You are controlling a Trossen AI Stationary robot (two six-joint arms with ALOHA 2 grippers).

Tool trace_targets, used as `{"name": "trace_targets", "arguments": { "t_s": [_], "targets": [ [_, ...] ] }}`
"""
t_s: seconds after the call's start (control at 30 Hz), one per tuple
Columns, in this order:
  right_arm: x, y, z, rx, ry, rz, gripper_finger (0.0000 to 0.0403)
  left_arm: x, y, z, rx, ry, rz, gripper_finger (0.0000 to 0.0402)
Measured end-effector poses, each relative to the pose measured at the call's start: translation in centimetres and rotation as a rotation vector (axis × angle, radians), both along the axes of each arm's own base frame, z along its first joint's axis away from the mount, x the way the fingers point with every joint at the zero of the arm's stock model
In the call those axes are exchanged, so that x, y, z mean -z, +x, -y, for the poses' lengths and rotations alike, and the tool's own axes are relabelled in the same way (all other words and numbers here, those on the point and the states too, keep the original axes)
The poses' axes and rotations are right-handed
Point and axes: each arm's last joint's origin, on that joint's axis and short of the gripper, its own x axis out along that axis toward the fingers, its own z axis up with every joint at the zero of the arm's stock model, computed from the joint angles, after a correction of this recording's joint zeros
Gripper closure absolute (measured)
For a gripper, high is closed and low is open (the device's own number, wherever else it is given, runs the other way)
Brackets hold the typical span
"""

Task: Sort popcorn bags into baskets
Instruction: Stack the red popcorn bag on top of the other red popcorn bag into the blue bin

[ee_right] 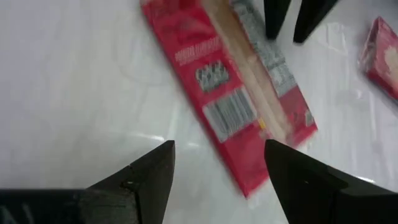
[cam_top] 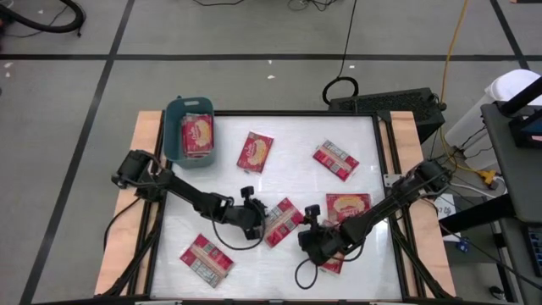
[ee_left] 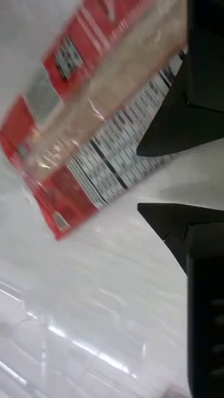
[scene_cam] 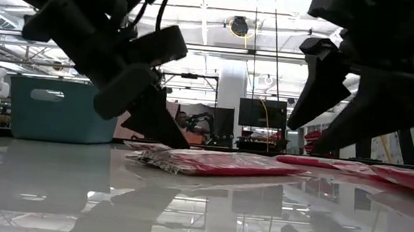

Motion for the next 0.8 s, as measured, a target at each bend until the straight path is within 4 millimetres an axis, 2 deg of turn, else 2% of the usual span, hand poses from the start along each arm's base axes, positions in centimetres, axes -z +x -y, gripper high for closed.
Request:
{"name": "trace_targets", "arguments": {
  "t_s": [0.23, 0.57, 0.8],
  "targets": [
    [-0.1, 0.9, 1.0, -0.002, 0.011, 0.003, 0.0163, 0.3, 0.1, -1.3, -0.025, -0.004, -0.046, 0.0266],
    [0.1, 1.4, 1.7, -0.126, -0.048, -0.043, 0.0163, 0.8, -0.4, -2.0, -0.039, -0.004, -0.072, 0.0266],
    [1.2, 1.3, 2.4, -0.174, -0.046, -0.015, 0.0163, 0.9, -0.5, -2.0, -0.036, -0.005, -0.075, 0.0266]
  ]
}}
